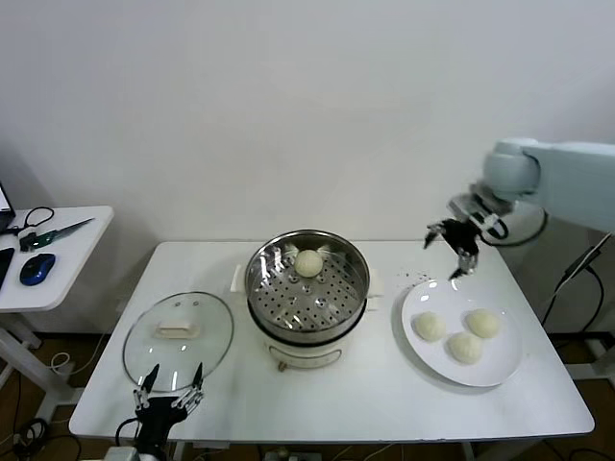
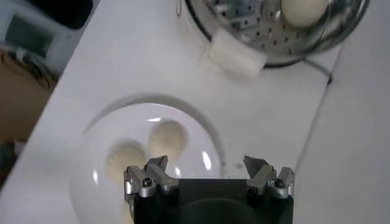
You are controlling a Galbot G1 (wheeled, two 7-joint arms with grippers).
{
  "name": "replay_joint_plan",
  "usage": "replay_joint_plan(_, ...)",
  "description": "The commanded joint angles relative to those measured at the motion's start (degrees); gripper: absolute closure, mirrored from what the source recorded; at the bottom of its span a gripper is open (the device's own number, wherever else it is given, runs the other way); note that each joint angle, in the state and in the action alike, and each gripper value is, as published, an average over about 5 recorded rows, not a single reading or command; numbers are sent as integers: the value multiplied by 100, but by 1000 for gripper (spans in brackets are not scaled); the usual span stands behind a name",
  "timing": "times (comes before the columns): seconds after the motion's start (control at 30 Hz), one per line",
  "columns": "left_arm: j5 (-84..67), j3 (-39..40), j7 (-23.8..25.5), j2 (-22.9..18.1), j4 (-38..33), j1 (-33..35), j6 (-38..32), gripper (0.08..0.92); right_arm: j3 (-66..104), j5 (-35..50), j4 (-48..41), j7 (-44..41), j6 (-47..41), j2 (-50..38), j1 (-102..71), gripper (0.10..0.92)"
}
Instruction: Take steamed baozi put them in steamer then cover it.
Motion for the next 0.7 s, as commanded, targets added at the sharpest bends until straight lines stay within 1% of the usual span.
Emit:
replay_joint_plan(0.03, 15, -17, 1, -24, -16, 26, 0, 177, 1077, 22, 243, 694, -1580, -827, -1835, 203)
replay_joint_plan(0.23, 17, -61, -2, -45, -26, 81, -11, 177, 1922, -261, -439, 739, -1612, -356, -2744, 203)
replay_joint_plan(0.5, 6, -71, -3, -71, 2, 79, -31, 177, 2306, -541, -1085, 754, -1551, 128, -3173, 203)
replay_joint_plan(0.7, 10, -63, 2, -87, 25, 70, -30, 177, 2455, -653, -1356, 710, -1519, 365, -3396, 203)
